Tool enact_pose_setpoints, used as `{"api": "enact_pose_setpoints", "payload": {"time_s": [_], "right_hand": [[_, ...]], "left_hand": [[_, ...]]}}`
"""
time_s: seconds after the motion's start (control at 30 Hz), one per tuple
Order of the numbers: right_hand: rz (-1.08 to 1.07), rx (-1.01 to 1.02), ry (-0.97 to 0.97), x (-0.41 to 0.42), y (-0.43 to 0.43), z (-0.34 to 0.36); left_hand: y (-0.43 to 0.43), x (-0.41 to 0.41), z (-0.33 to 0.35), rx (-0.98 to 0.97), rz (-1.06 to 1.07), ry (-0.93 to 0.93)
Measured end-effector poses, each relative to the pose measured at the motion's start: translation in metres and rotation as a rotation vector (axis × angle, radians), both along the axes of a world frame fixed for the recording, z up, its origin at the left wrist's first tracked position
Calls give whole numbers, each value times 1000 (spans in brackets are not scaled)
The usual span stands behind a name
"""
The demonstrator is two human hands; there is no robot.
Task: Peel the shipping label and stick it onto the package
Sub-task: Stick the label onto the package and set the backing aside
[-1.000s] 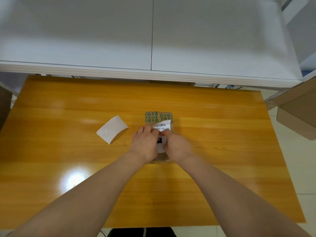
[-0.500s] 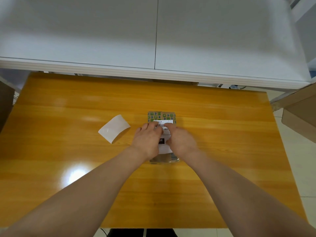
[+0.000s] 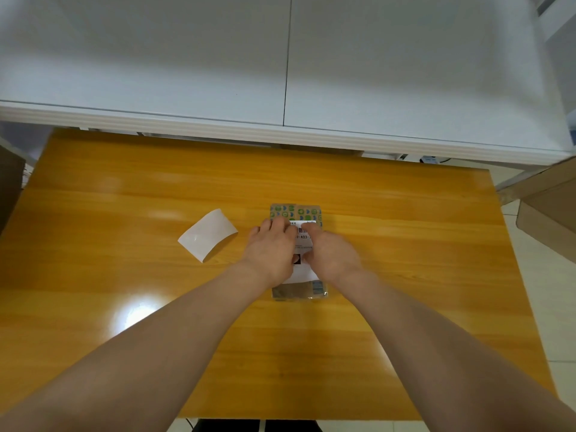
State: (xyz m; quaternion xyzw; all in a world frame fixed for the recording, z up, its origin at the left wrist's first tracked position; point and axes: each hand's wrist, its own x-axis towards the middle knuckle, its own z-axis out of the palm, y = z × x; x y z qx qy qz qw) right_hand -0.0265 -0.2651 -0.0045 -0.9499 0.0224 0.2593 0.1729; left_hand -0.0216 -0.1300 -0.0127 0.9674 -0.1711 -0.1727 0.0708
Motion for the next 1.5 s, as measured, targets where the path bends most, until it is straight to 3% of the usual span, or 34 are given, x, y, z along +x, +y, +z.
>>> {"api": "enact_pose_setpoints", "payload": {"time_s": [0.57, 0.93, 1.5], "right_hand": [[-99, -16, -23, 2, -8, 0], [-167, 68, 5, -3, -12, 4], [-1, -12, 126, -21, -15, 6]], "left_hand": [[-19, 11, 2, 58, -9, 45], [-5, 1, -2, -53, 35, 43], [13, -15, 2, -66, 2, 147]]}}
